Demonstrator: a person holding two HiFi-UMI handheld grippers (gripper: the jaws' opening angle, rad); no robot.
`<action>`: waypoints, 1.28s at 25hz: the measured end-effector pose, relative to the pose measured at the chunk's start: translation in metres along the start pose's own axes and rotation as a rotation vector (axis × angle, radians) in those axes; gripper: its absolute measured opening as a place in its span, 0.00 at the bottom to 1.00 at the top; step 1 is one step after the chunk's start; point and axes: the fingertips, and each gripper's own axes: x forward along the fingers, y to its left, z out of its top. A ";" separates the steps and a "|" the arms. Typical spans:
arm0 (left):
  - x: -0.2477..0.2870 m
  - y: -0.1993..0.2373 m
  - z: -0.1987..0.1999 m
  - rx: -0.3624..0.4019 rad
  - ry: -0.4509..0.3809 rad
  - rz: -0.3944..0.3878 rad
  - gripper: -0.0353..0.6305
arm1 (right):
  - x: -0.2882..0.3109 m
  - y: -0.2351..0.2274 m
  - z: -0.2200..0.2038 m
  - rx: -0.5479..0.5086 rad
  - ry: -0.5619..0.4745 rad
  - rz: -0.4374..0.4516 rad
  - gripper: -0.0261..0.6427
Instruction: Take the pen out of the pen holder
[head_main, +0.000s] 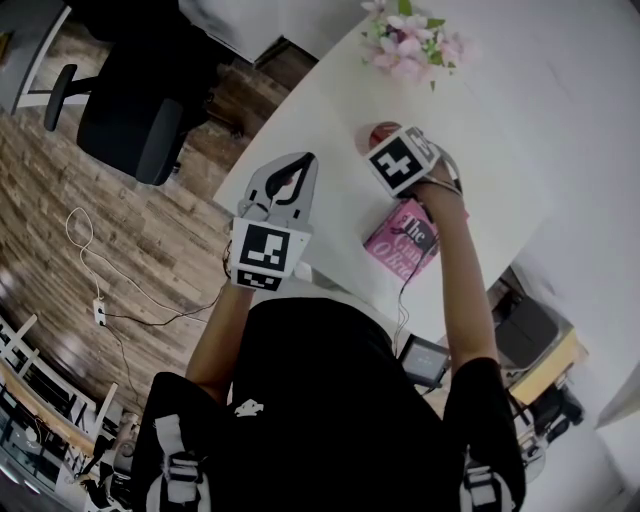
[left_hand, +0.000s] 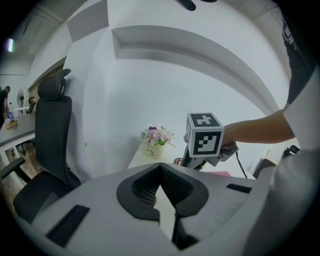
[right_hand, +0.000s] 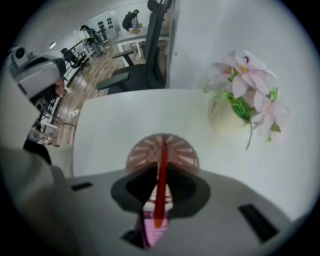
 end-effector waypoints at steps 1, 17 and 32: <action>0.000 0.000 0.000 0.000 0.000 0.001 0.08 | 0.000 0.000 -0.001 -0.002 0.006 0.001 0.16; -0.002 0.002 0.002 0.002 -0.005 0.005 0.08 | -0.012 0.001 -0.001 0.024 -0.042 -0.002 0.15; -0.005 -0.006 0.023 0.046 -0.038 -0.011 0.08 | -0.062 0.002 0.000 0.167 -0.255 0.012 0.15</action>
